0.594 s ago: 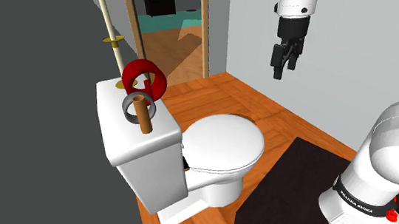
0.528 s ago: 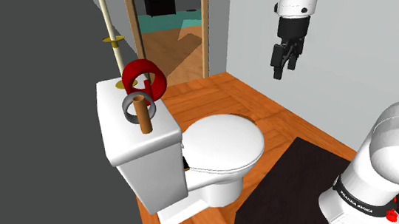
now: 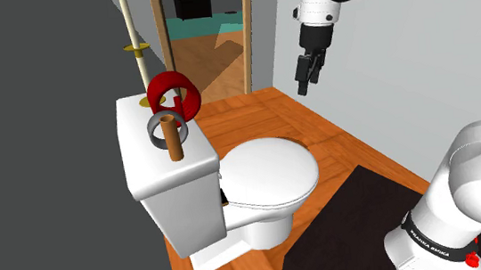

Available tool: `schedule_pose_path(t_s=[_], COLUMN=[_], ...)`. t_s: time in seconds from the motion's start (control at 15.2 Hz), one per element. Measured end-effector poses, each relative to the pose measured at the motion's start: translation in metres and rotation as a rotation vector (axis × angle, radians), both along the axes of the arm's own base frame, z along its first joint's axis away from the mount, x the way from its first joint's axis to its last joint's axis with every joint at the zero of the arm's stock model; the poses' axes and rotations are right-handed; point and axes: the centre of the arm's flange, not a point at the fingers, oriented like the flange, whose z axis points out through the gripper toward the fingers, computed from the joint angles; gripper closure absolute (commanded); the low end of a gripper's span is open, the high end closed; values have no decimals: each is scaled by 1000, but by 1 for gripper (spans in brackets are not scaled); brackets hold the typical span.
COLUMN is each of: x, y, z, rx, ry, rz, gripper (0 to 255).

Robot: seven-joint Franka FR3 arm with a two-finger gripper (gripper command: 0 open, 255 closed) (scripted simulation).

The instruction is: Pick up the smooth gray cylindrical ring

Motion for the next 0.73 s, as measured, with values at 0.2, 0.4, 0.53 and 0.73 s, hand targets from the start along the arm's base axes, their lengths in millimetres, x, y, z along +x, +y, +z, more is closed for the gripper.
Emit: schedule_pose_path(t_s=[0.2,0.4,0.53,0.73], x=[31,58,77,101], y=[22,44,66,92], z=[-5,-12,-13,-14], rx=[11,22,30,41], ry=[-21,-43,-57,-79], rz=[94,189,252,346], gripper=[0,0,0,0])
